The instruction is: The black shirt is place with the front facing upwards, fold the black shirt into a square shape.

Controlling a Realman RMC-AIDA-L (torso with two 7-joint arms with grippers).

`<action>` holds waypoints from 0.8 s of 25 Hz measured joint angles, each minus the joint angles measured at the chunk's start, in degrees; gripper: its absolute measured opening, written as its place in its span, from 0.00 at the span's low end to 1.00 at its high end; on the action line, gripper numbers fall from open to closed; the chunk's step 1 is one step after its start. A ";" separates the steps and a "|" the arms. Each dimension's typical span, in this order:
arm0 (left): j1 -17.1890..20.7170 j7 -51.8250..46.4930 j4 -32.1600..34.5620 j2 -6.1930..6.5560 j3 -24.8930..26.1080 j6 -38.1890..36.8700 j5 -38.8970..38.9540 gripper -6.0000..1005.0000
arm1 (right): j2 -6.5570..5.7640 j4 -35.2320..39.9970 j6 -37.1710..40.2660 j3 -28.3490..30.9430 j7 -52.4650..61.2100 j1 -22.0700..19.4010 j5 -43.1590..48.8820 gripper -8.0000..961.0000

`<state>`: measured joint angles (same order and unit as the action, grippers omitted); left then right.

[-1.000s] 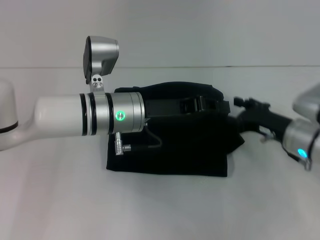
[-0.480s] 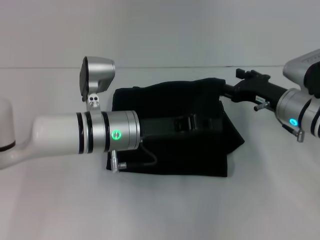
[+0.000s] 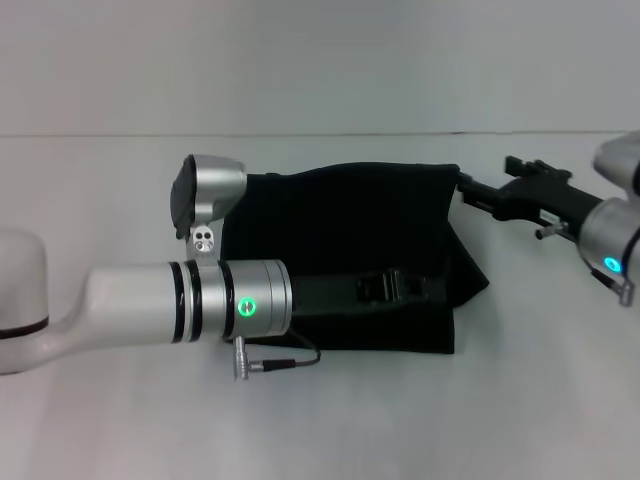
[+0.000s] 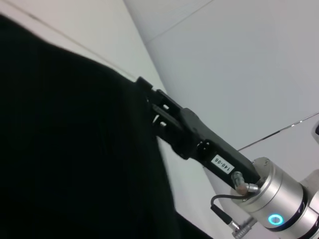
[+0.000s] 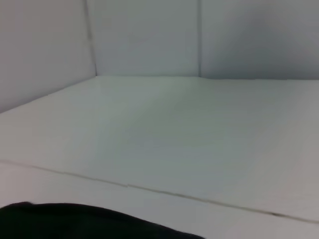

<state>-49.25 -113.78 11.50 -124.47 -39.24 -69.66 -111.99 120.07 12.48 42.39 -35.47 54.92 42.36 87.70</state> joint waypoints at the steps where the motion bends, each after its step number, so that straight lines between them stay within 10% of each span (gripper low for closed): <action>1: 0.00 0.00 0.00 0.00 0.00 0.00 0.00 0.02 | -0.04 0.04 0.05 1.23 0.00 -0.61 0.01 0.87; 8: -1.92 0.04 -3.03 -0.22 -2.17 -0.99 0.32 0.02 | -0.15 0.83 1.51 11.98 0.00 -4.17 0.00 0.87; 20: -2.42 1.38 -4.03 -0.32 -2.00 -3.55 0.69 0.46 | -0.27 0.44 3.36 14.79 0.71 -5.41 0.01 0.87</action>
<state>-51.67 -112.39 7.48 -124.79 -41.24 -73.21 -111.30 119.80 12.92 45.75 -20.68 55.63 36.96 87.71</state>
